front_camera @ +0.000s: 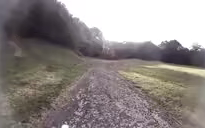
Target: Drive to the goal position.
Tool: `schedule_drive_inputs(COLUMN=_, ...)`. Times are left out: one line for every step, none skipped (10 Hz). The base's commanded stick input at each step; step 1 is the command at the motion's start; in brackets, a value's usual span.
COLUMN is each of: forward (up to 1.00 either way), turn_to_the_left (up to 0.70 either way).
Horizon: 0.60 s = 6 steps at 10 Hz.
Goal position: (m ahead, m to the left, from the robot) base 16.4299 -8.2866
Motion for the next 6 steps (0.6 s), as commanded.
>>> schedule_drive_inputs(forward=0.50, turn_to_the_left=0.00)
schedule_drive_inputs(forward=0.50, turn_to_the_left=0.00)
schedule_drive_inputs(forward=0.50, turn_to_the_left=0.00)
schedule_drive_inputs(forward=0.50, turn_to_the_left=0.00)
schedule_drive_inputs(forward=0.50, turn_to_the_left=0.00)
schedule_drive_inputs(forward=0.50, turn_to_the_left=0.00)
